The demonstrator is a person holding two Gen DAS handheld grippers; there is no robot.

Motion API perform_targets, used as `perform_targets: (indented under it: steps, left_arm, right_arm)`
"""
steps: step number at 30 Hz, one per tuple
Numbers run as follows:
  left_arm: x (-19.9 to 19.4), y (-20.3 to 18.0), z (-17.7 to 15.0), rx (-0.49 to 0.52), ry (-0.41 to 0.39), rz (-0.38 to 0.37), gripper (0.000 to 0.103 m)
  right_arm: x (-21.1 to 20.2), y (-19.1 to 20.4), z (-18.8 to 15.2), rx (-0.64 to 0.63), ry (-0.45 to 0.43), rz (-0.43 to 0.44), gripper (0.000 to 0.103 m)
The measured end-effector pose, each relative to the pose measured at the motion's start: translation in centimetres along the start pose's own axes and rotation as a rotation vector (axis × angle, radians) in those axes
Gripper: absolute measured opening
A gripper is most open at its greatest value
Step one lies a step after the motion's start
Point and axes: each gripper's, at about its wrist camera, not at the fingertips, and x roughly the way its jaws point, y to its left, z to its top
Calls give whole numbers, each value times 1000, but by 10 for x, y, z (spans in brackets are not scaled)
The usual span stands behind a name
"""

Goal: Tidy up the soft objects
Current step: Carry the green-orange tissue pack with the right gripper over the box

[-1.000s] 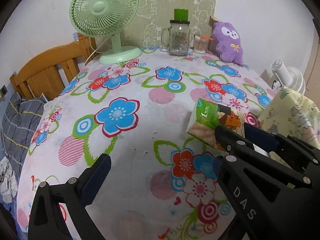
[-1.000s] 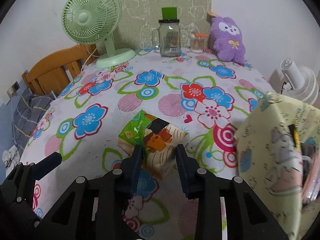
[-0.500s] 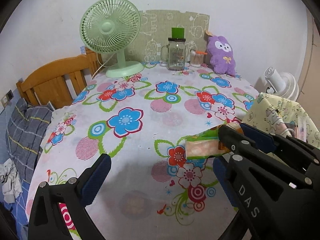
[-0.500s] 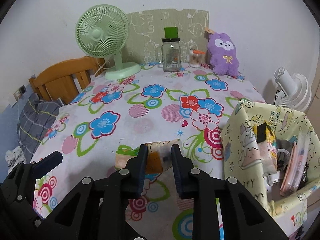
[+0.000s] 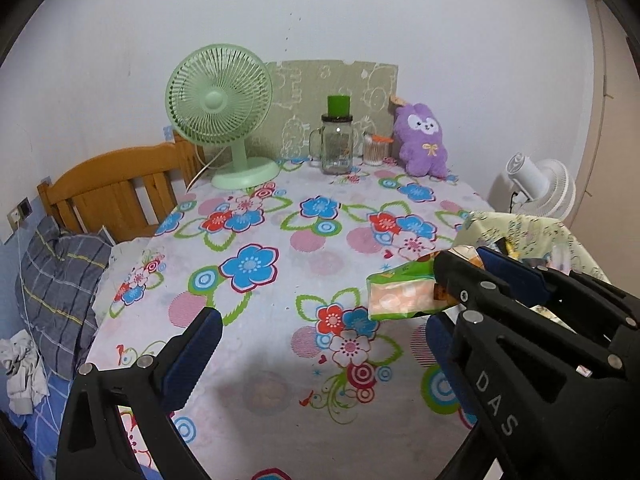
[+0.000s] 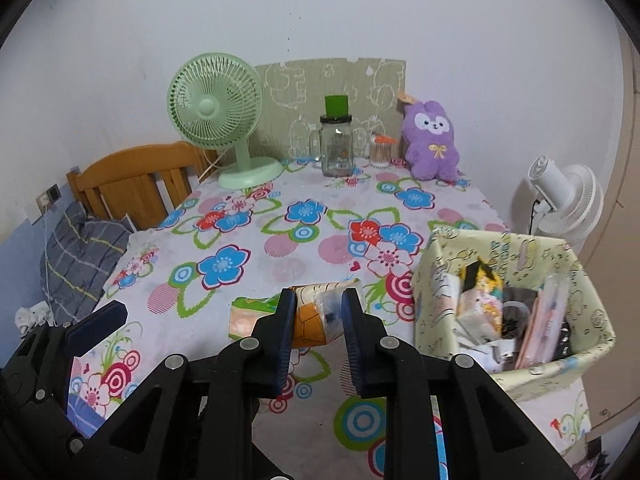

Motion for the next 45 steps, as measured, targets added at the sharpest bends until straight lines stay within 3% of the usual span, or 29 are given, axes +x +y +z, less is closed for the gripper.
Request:
perform_targets:
  steps: [20, 37, 45]
  left_arm:
    - [-26, -43, 18, 33, -54, -34, 102]
    - [-7, -110, 39, 88, -37, -158, 103]
    - [9, -137, 44, 115, -25, -172, 103]
  right_arm:
    - [-39, -40, 14, 23, -64, -15, 26]
    - [-47, -105, 21, 76, -91, -102, 26]
    - [-43, -135, 22, 100, -112, -149, 26]
